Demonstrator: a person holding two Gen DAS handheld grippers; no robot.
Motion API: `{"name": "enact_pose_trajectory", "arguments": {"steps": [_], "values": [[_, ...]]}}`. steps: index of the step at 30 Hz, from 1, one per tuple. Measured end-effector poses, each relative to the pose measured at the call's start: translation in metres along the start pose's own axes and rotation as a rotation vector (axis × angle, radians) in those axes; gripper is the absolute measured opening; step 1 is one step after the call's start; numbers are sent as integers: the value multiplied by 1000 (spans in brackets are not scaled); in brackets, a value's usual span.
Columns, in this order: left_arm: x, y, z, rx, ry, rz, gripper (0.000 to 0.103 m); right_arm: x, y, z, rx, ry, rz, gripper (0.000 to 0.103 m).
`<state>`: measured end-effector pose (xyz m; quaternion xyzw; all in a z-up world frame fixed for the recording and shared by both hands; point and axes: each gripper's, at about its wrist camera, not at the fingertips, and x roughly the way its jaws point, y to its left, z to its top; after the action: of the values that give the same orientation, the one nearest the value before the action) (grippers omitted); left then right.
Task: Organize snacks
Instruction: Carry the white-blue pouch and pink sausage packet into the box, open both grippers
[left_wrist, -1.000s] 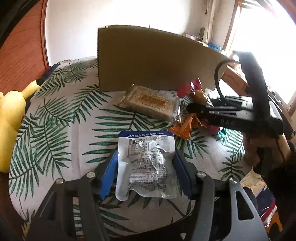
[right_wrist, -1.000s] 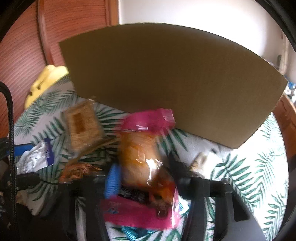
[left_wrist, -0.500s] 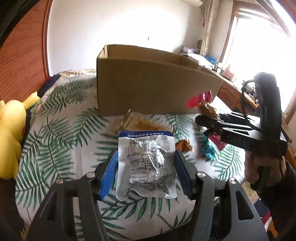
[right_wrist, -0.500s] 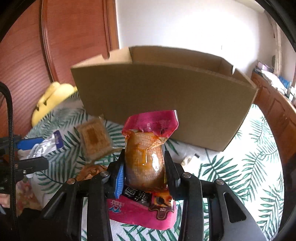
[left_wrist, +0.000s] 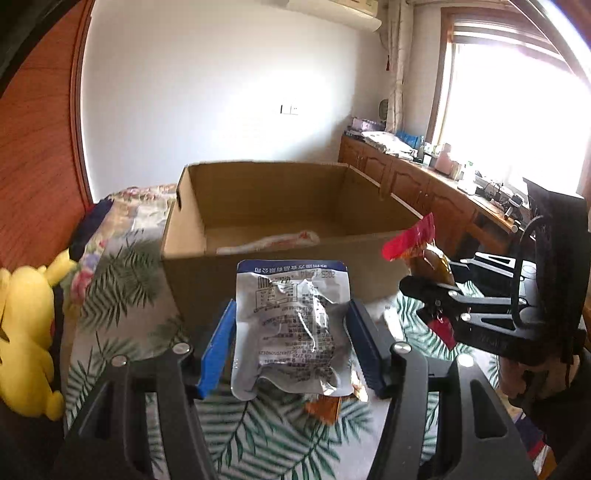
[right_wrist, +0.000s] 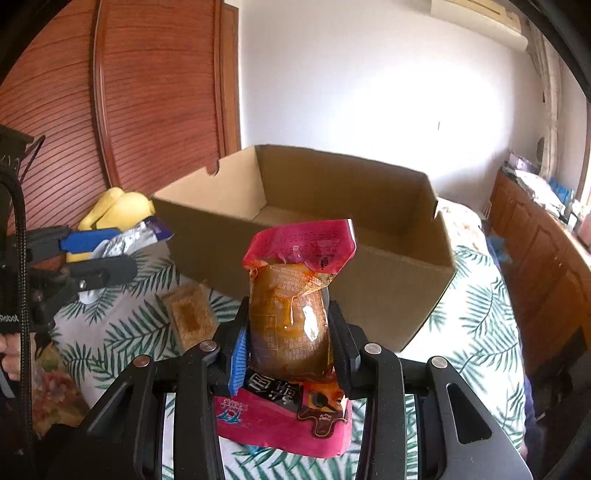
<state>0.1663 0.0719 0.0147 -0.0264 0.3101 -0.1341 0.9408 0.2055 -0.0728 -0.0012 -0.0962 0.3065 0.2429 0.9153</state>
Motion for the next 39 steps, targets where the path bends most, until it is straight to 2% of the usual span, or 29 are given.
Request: {"name": "enact_pose_trajectory", "arguments": {"steps": [12, 19, 25, 31, 39], "values": [[22, 1, 50, 36, -25, 39, 59, 0, -33, 36, 28, 8, -57, 38], [42, 9, 74, 25, -24, 51, 59, 8, -46, 48, 42, 26, -87, 38], [63, 16, 82, 4, 24, 56, 60, 23, -56, 53, 88, 43, -76, 38], [83, 21, 86, -1, 62, 93, 60, 41, -60, 58, 110, 68, -81, 38], [91, 11, 87, 0, 64, 76, 60, 54, -61, 65, 131, 73, -108, 39]]}}
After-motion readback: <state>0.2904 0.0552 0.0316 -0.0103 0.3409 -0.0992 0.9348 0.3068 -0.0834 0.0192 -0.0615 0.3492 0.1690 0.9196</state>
